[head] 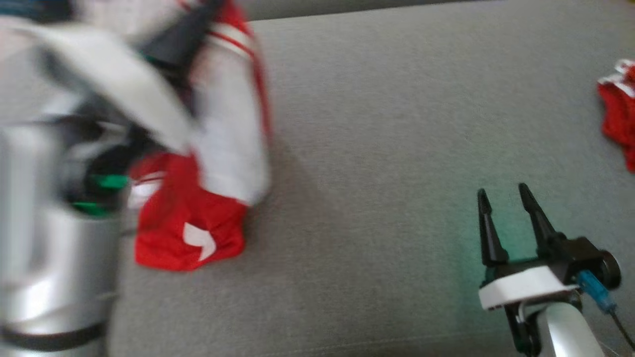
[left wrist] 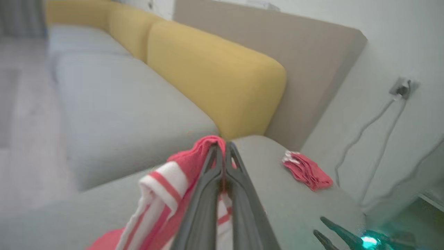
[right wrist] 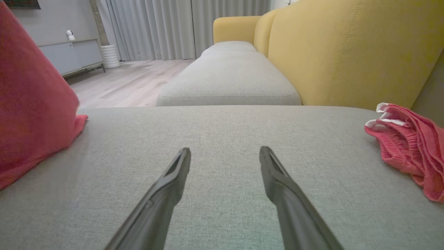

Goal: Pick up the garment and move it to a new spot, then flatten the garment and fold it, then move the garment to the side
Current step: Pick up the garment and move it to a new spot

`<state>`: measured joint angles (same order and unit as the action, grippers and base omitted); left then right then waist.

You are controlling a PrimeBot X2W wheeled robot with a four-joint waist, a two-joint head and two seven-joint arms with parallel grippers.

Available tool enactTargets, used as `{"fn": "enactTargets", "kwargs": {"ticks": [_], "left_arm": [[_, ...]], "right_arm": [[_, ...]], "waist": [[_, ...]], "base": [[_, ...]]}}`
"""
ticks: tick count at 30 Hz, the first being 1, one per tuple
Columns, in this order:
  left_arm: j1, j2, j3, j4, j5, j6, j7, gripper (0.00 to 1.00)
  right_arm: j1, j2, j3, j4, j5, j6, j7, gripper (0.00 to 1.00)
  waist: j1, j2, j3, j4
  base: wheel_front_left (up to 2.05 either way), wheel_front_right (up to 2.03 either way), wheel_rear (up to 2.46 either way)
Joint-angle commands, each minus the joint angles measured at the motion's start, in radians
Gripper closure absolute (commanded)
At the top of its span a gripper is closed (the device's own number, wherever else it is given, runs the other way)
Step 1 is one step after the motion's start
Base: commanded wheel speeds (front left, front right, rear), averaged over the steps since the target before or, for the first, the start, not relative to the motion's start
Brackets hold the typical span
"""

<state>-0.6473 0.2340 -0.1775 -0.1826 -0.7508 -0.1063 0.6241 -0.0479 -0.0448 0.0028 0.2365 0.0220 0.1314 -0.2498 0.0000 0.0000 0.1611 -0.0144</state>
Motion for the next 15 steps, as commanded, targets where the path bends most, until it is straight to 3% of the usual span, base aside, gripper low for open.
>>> {"fn": "enactTargets", "kwargs": {"ticks": [1,7,15], "left_arm": [[-0.051,-0.003,-0.015,0.002,0.004,-0.008,-0.001,1.0],[-0.103,-0.114,-0.243,0.214,-0.027,-0.022,-0.01,1.0],[-0.193,-0.155,-0.442,0.415,-0.082,-0.024,-0.059,1.0]], "right_arm": [[-0.042,-0.005,0.036,-0.024,0.01,-0.001,-0.012,0.0],[-0.091,-0.005,0.103,-0.013,0.07,-0.001,-0.012,0.0],[-0.108,-0.005,0.153,0.0,0.15,-0.001,-0.012,0.0]], "waist": [[0.0,0.0,0.021,-0.044],[0.0,0.0,0.077,-0.192],[0.0,0.0,0.129,-0.351]], "base": [[0.0,0.0,0.0],[0.0,0.0,0.0],[0.0,0.0,0.0]]}}
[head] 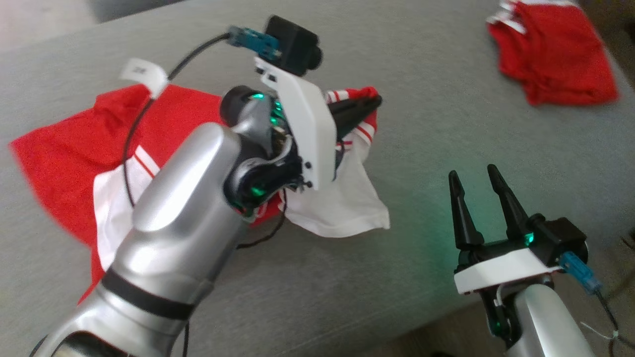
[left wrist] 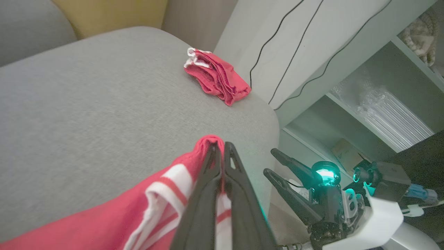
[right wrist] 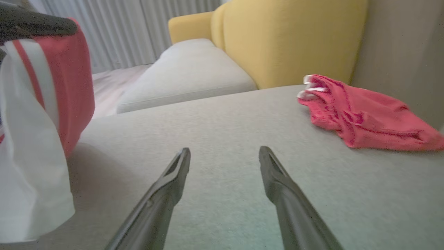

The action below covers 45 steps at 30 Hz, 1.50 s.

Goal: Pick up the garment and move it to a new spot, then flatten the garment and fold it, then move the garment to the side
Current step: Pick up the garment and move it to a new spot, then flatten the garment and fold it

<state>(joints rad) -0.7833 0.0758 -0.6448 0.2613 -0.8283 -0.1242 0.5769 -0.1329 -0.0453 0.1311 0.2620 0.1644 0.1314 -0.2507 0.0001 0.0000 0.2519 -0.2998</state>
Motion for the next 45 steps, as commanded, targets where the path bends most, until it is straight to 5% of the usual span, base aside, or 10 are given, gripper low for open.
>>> {"fn": "enactTargets", "kwargs": {"ticks": [1,3,4,5,6,7,18,25,36,45], "left_arm": [[-0.064,-0.001,0.006,-0.009,-0.014,-0.006,-0.026,1.0],[-0.076,-0.006,-0.033,0.03,-0.023,-0.006,-0.067,0.98],[-0.083,-0.008,-0.051,0.05,-0.02,-0.006,-0.095,0.85],[-0.09,-0.01,-0.069,0.07,-0.015,-0.006,-0.124,0.64],[-0.096,-0.012,-0.082,0.092,-0.009,-0.006,-0.157,0.16],[-0.102,-0.013,-0.097,0.114,0.003,-0.006,-0.19,0.0],[-0.109,-0.024,-0.201,0.219,0.122,0.021,-0.494,0.0],[0.0,-0.018,-0.209,0.166,0.166,0.171,-0.643,0.0],[0.221,0.221,-0.12,0.118,0.21,0.428,-0.662,0.0],[0.312,0.328,-0.069,0.081,0.164,0.515,-0.567,0.0]], "right_arm": [[-0.023,-0.005,0.026,-0.023,0.014,-0.001,-0.011,0.0],[-0.019,-0.005,0.028,-0.019,0.025,-0.001,-0.011,0.0],[-0.017,-0.005,0.027,-0.018,0.028,-0.001,-0.011,0.0],[-0.016,-0.005,0.028,-0.017,0.031,-0.001,-0.011,0.0],[-0.016,-0.005,0.029,-0.017,0.033,-0.001,-0.011,0.0],[-0.016,-0.005,0.029,-0.016,0.035,-0.001,-0.011,0.0],[-0.002,-0.005,-0.024,-0.02,0.005,-0.001,-0.011,0.0],[0.033,-0.005,-0.073,-0.028,-0.038,-0.001,-0.011,0.0],[0.111,-0.005,-0.082,-0.042,-0.081,-0.001,-0.011,0.0],[0.131,-0.005,-0.063,-0.049,-0.088,-0.001,-0.011,0.0]], "waist": [[-0.0001,0.0,0.042,-0.079],[-0.0001,0.0,0.044,-0.101],[-0.0001,0.0,0.046,-0.108],[-0.0001,0.0,0.047,-0.114],[-0.0001,0.0,0.048,-0.119],[-0.0001,0.0,0.048,-0.122],[-0.0001,0.0,0.005,-0.055],[-0.0001,0.0,-0.067,0.026],[-0.0001,0.0,-0.121,0.134],[-0.0001,0.0,-0.098,0.164]], "base": [[0.0,0.0,0.0],[0.0,0.0,0.0],[0.0,0.0,0.0],[0.0,0.0,0.0],[0.0,0.0,0.0],[0.0,0.0,0.0],[0.0,0.0,0.0],[0.0,0.0,0.0],[0.0,0.0,0.0],[0.0,0.0,0.0]]}}
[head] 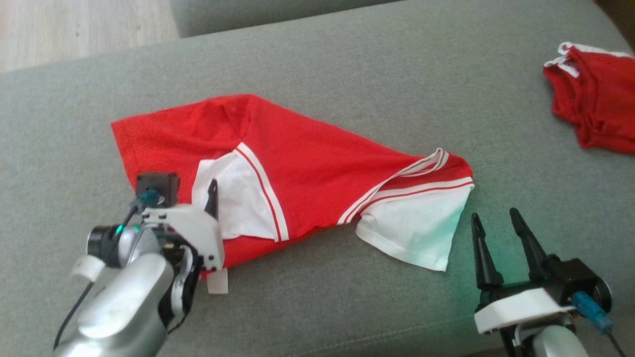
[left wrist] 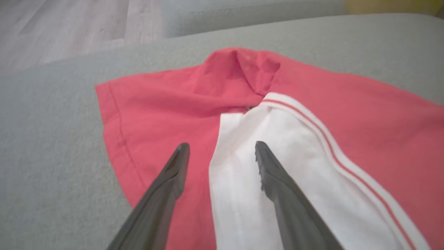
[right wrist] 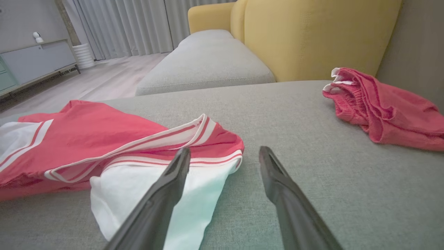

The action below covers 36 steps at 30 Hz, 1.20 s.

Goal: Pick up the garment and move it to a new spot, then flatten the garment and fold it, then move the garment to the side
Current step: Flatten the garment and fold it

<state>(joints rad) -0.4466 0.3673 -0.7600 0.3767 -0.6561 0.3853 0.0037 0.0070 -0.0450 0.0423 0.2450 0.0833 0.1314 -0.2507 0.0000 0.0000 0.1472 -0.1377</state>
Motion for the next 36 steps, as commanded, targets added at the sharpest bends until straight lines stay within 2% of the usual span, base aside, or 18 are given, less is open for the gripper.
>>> {"fn": "enactTargets", "kwargs": {"ticks": [1,12,22,23,25,27,28,36], "left_arm": [[-0.015,0.042,0.048,-0.044,-0.015,0.009,0.014,0.0],[0.041,0.053,0.037,-0.106,-0.047,0.015,0.056,0.0],[0.037,0.042,0.017,-0.146,-0.044,-0.002,0.052,0.0],[0.036,0.042,0.016,-0.149,-0.045,-0.001,0.054,0.04],[0.034,0.045,0.014,-0.154,-0.046,-0.001,0.062,0.47],[0.032,0.053,0.007,-0.148,-0.045,-0.002,0.079,0.76],[0.029,0.056,0.005,-0.148,-0.045,-0.004,0.085,1.0],[-0.093,0.055,0.018,-0.245,-0.06,-0.056,0.136,1.0]], "right_arm": [[-0.009,-0.005,0.026,-0.033,-0.006,-0.001,-0.011,0.0],[-0.018,-0.005,0.02,-0.034,-0.007,-0.001,-0.011,0.0],[-0.025,-0.005,0.028,-0.027,-0.003,-0.001,-0.011,0.0],[-0.026,-0.005,0.03,-0.026,-0.002,-0.001,-0.011,0.0],[-0.029,-0.005,0.034,-0.025,0.002,-0.001,-0.011,0.0],[-0.033,-0.005,0.038,-0.022,0.006,-0.001,-0.011,0.0],[-0.036,-0.005,0.039,-0.021,0.007,-0.001,-0.011,0.0],[-0.061,-0.005,0.041,-0.019,0.016,-0.001,-0.011,0.0]], "waist": [[0.0,0.0,0.012,0.003],[0.0,0.0,0.043,0.018],[0.0,0.0,0.049,0.017],[0.0,0.0,0.049,0.016],[0.0,0.0,0.053,0.011],[0.0,0.0,0.057,0.003],[0.0,0.0,0.059,-0.001],[0.0,0.0,0.087,-0.032]], "base": [[0.0,0.0,0.0],[0.0,0.0,0.0],[0.0,0.0,0.0],[0.0,0.0,0.0],[0.0,0.0,0.0],[0.0,0.0,0.0],[0.0,0.0,0.0],[0.0,0.0,0.0]]}}
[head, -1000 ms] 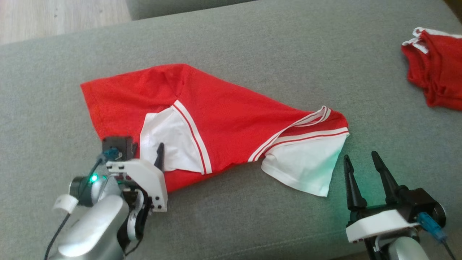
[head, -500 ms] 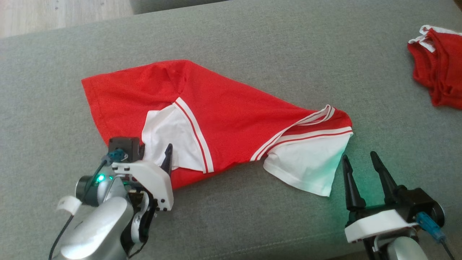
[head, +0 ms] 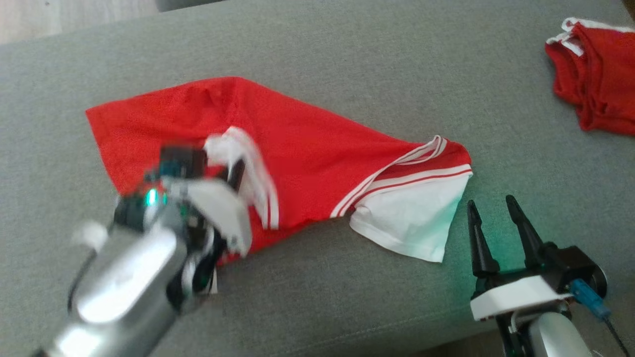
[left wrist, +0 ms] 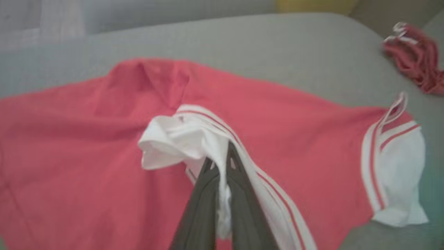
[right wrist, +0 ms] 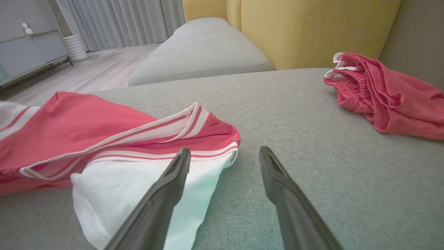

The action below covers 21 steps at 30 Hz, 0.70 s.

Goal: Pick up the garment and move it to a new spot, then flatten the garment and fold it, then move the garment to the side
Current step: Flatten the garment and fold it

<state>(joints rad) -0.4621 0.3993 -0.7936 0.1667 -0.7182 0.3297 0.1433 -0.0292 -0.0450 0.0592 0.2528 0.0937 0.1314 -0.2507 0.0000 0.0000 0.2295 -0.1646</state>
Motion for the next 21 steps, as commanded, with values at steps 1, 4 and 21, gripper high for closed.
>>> {"fn": "enactTargets", "kwargs": {"ticks": [1,4,21], "left_arm": [[-0.112,0.019,0.055,-0.05,-0.003,-0.015,0.01,1.0],[-0.294,0.018,0.061,-0.046,0.008,-0.069,0.086,1.0],[-0.79,0.011,0.051,0.421,0.172,-0.22,-0.025,1.0]], "right_arm": [[-0.029,-0.005,0.028,-0.026,0.008,-0.001,-0.011,0.0],[-0.066,-0.005,0.062,-0.022,0.029,-0.001,-0.011,0.0],[-0.116,-0.005,0.16,0.013,0.172,-0.001,-0.011,0.0]], "waist": [[0.0,0.0,0.011,-0.011],[0.0,0.0,0.045,-0.055],[0.0,0.0,0.127,-0.294]], "base": [[0.0,0.0,0.0],[0.0,0.0,0.0],[0.0,0.0,0.0]]}}
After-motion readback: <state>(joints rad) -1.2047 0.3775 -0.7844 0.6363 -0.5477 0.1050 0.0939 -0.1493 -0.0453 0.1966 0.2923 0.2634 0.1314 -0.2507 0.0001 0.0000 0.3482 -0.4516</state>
